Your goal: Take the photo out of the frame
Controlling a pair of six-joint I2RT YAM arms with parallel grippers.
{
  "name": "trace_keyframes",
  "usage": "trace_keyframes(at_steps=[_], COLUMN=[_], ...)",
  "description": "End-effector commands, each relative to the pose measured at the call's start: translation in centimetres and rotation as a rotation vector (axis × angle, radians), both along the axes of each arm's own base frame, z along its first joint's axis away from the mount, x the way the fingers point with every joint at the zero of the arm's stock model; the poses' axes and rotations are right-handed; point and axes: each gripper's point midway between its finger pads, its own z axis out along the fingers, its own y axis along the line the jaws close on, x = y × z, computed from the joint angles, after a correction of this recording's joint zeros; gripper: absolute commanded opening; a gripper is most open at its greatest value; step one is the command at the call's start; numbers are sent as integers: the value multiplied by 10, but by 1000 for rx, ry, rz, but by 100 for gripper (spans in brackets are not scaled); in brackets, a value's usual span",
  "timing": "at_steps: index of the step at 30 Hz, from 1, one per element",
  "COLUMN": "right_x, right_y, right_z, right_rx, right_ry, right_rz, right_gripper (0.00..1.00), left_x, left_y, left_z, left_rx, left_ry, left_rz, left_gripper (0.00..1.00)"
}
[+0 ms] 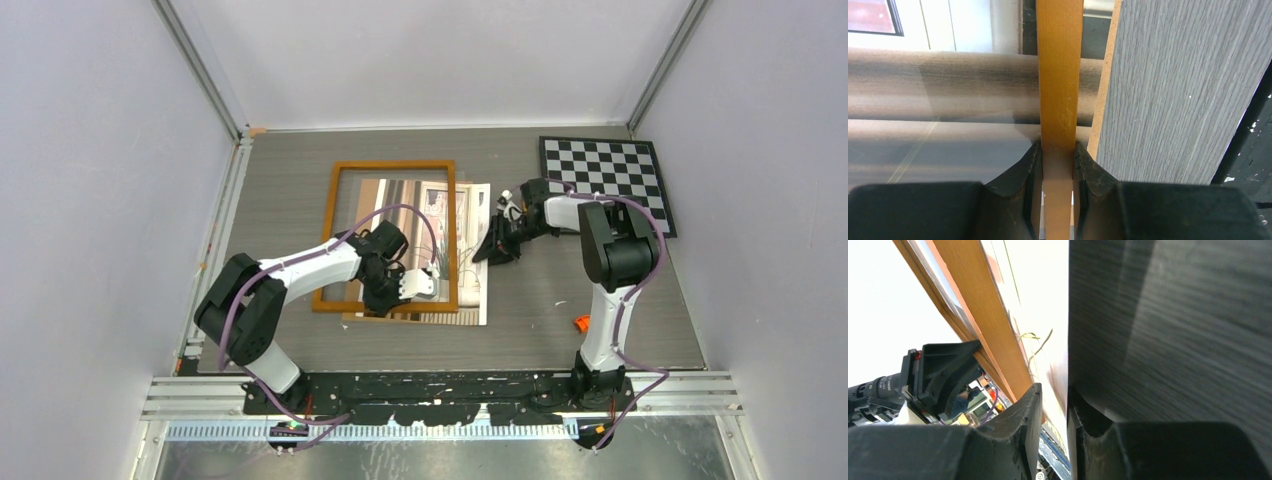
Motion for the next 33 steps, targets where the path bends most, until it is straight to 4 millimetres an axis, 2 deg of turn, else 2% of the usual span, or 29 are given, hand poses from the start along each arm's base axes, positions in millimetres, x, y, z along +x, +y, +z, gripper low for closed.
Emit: trace_keyframes(at_steps=[1, 2, 3, 4, 9, 13, 18, 22, 28, 33], right_x=[21, 21, 21, 19, 12, 7, 0, 2, 0, -9], right_y=[8, 9, 8, 8, -8, -20, -29, -34, -45, -68], right_z=[-1, 0, 2, 4, 41, 65, 68, 68, 95, 114], right_rx=[11, 18, 22, 20, 17, 8, -29, -57, -95, -141], right_ry=[-48, -44, -45, -44, -99, -138, -146, -144, -194, -217], right_rz=[-18, -16, -12, -2, 40, 63, 87, 105, 122, 82], right_gripper=[29, 22, 7, 1, 0, 1, 0, 1, 1, 0], left_x=[-3, -2, -1, 0, -1, -3, 0, 1, 0, 2], left_y=[4, 3, 1, 0, -1, 1, -4, -9, -13, -15], left_z=[-14, -13, -12, -12, -10, -7, 7, 19, 39, 56], left_rx=[22, 17, 12, 9, -2, -4, -43, -58, -104, -126], left_ry=[40, 37, 34, 31, 27, 18, -15, -10, -34, -51], left_rz=[-11, -15, -18, -20, -43, -52, -45, -26, 1, 40], left_gripper=[3, 3, 3, 3, 4, 9, 22, 40, 68, 73])
